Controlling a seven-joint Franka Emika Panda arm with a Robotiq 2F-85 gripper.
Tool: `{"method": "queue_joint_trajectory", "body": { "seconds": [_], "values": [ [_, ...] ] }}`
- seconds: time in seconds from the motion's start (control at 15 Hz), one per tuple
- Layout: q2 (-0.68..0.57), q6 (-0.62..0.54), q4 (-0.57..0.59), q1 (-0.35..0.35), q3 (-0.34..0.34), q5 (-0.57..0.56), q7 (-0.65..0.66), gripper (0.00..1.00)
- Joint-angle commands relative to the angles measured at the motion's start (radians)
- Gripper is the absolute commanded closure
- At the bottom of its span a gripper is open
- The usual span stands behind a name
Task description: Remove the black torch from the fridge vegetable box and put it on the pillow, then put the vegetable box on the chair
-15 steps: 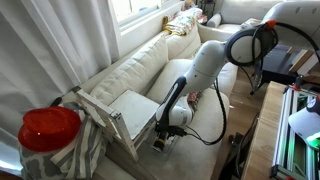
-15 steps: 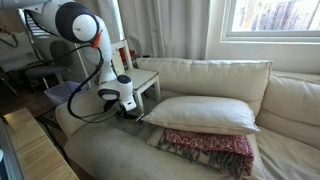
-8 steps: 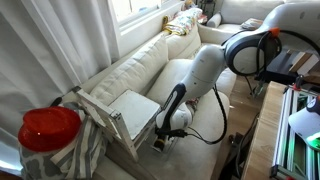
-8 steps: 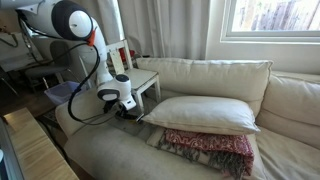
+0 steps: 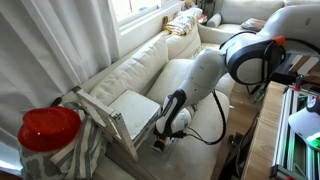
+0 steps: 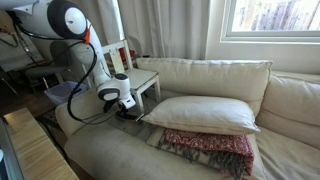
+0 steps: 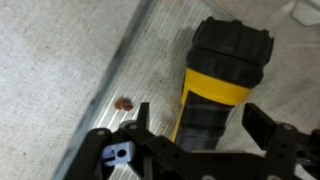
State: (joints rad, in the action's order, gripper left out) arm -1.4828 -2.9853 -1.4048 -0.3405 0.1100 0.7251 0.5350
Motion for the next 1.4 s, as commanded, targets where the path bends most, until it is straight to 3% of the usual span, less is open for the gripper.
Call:
{"method": "queue_joint_trajectory", "body": {
  "seconds": [0.0, 0.13, 0.27, 0.33, 0.4, 0.6, 0.67, 0.8, 0.87, 0.93, 1.07, 1.27, 1.33],
  "values": [
    [-0.014, 0.061, 0.006, -0.030, -0.031, -0.036, 0.082, 0.37],
    [-0.019, 0.088, 0.009, -0.039, -0.046, -0.050, 0.124, 0.48],
    [-0.022, 0.119, 0.011, -0.044, -0.059, -0.070, 0.173, 0.33],
    [-0.023, 0.145, 0.011, -0.045, -0.064, -0.083, 0.202, 0.18],
    [-0.021, 0.171, 0.007, -0.051, -0.073, -0.096, 0.236, 0.17],
    [-0.018, 0.219, 0.004, -0.052, -0.081, -0.142, 0.312, 0.00],
    [-0.021, 0.227, 0.010, -0.052, -0.082, -0.158, 0.331, 0.00],
    [-0.026, 0.225, 0.020, -0.048, -0.083, -0.186, 0.370, 0.15],
    [-0.029, 0.195, 0.025, -0.049, -0.086, -0.187, 0.403, 0.03],
    [-0.034, 0.179, 0.033, -0.041, -0.078, -0.186, 0.430, 0.06],
    [-0.024, 0.147, 0.027, -0.033, -0.070, -0.178, 0.486, 0.00],
    [-0.006, 0.128, -0.004, -0.034, -0.070, -0.183, 0.550, 0.00],
    [-0.007, 0.136, -0.005, -0.037, -0.074, -0.188, 0.567, 0.11]
  ]
}}
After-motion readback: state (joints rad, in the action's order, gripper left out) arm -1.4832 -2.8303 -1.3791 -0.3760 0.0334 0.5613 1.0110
